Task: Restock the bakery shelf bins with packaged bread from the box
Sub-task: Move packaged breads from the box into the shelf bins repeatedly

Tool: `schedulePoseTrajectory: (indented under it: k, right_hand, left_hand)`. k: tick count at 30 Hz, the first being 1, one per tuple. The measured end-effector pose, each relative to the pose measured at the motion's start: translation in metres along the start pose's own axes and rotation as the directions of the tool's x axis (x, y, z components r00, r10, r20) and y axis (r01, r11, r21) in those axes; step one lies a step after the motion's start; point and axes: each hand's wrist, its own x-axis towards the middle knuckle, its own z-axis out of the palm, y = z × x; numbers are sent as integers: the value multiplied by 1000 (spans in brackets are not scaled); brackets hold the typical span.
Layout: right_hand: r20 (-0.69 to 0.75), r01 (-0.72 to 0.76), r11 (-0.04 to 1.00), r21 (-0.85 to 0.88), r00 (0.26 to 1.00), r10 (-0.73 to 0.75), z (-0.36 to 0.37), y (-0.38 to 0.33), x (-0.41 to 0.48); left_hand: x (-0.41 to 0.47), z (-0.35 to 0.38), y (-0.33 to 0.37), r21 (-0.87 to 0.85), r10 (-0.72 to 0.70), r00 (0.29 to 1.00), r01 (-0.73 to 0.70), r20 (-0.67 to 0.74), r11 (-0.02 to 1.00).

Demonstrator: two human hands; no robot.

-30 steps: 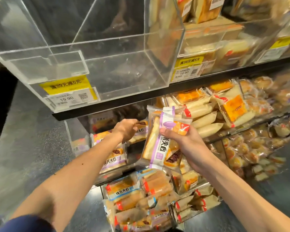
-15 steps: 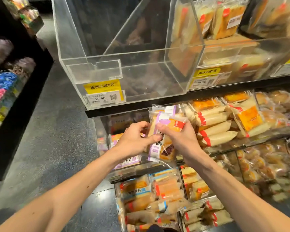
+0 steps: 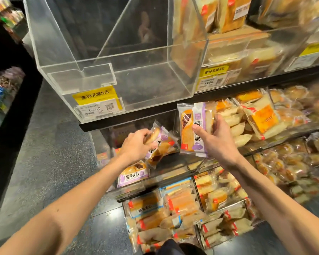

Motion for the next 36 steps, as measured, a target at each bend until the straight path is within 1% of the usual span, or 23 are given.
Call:
schedulePoseTrajectory:
  k: [3, 5, 7, 11, 14, 16, 17, 20, 21, 22, 23, 24, 25, 26, 27, 28, 29, 30, 31, 33, 34, 36]
  right_hand:
    - [-2, 6, 998, -60, 1000, -6, -2, 6, 5]
    - [6, -7, 997, -80, 1000, 7, -2, 9, 6]
    - [10, -6, 996, -85, 1000, 7, -3, 11, 6]
    - [29, 7, 998, -67, 1000, -5, -3, 9, 3]
    - [48, -10, 999, -43, 999, 12, -3, 8, 3]
    - [49, -6, 999, -41, 999, 8, -4, 7, 3]
    - [45, -7, 999, -36, 999, 9, -3, 6, 3]
    - [42, -18, 999, -43, 999, 20, -3, 4, 2]
    - [46, -31, 998, -50, 998, 34, -3, 5, 3]
    - [60, -49, 998, -45, 997, 52, -2, 6, 3]
    - [77, -73, 997, -13, 994, 74, -1, 7, 3]
    - [106, -104, 994, 39, 989, 99, -2, 7, 1]
    - [143, -139, 984, 109, 982, 123, -2, 6, -1]
    - [175, -181, 967, 179, 973, 150, -3, 6, -3]
    - [195, -226, 943, 245, 964, 181, -4, 5, -6]
    - [203, -264, 916, 303, 957, 209, -3, 4, -9]
    - [199, -292, 884, 365, 952, 232, -1, 4, -12]
    - [190, -302, 861, 409, 951, 243, 2, 4, -14]
    - [180, -307, 850, 428, 951, 253, 9, 5, -17]
    - [187, -326, 843, 427, 944, 270, 26, 5, -23]
    - [190, -334, 844, 420, 942, 278, 36, 6, -23]
    - [165, -317, 870, 378, 948, 273, 55, 7, -22]
  left_hand:
    - [24, 29, 6, 137, -2, 979, -26, 204, 990]
    - [36, 47, 3, 147, -24, 939, -29, 342, 989]
    - [43, 63, -3, 145, -32, 905, -33, 424, 989]
    - [50, 84, -5, 171, -101, 893, 27, 438, 985]
    - [51, 92, -6, 171, -93, 904, 22, 418, 985]
    - [47, 94, -6, 218, -31, 902, -71, 430, 973]
    - [45, 94, -3, 276, -8, 894, -130, 449, 952]
    - [43, 89, 7, 466, 22, 884, -267, 467, 844]
    - [42, 87, 9, 506, 44, 881, -310, 471, 805]
    - [41, 84, 9, 518, 51, 881, -322, 470, 793]
    - [38, 79, 7, 495, 54, 889, -303, 455, 814]
    - [36, 72, 5, 420, 66, 907, -257, 416, 870]
    - [32, 64, 4, 281, 72, 926, -186, 370, 942]
    - [25, 54, 5, 70, 54, 944, -81, 327, 994]
    - [15, 44, 8, -187, -7, 946, 71, 323, 980]
    - [2, 33, 12, -418, -64, 925, 230, 374, 879]
    - [-12, 22, 16, -572, -84, 885, 366, 457, 734]
    - [-26, 12, 16, -643, -80, 844, 461, 530, 611]
    - [-37, 5, 16, -676, -69, 814, 523, 577, 519]
    - [-56, -4, 14, -724, -43, 797, 569, 603, 390]
    - [-62, -9, 14, -749, -45, 811, 558, 583, 358]
    - [-70, -14, 16, -797, -73, 860, 497, 505, 343]
